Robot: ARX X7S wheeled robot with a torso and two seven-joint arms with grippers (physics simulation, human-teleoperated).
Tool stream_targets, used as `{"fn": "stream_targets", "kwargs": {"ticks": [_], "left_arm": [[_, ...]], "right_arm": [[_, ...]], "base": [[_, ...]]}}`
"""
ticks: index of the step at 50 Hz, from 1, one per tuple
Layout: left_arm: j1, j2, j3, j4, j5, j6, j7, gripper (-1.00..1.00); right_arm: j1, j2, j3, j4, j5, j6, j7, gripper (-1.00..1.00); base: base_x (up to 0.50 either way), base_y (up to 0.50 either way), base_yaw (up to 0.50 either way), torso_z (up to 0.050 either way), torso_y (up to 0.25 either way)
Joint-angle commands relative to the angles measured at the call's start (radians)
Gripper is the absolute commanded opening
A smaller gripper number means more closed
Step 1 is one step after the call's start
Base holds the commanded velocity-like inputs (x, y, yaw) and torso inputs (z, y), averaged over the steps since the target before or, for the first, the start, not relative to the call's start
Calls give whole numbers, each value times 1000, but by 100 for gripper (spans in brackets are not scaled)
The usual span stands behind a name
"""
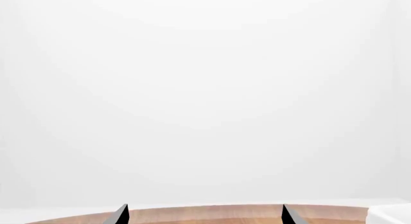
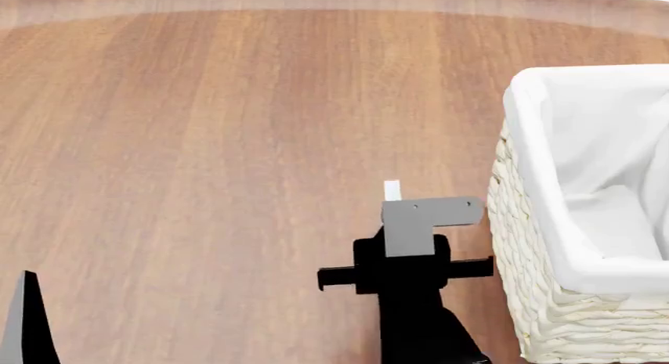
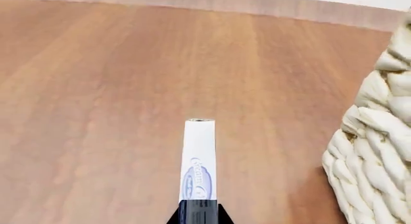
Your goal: Pick up the cream cheese box, and put it in the basket.
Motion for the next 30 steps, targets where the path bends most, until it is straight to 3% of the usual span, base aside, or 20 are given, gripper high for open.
{"fn": "stream_targets", "kwargs": {"ticks": [1,10,30], "left_arm": [[-1,-4,1,4,-5,-2,-5,100],[-4,-8,6,2,-9,-13,-7,100],[-7,-16,12,2,-12,-15,-13,100]], "right_arm": [[-12,101,-21,-505,23,230,109,-100],[6,139,-26,-742,61,344,157,-100],[138,217,65,-1208,224,596,286,-100]], "base": [[0,0,0,0,0],[0,0,0,0,44],[-3,0,0,0,245]]}}
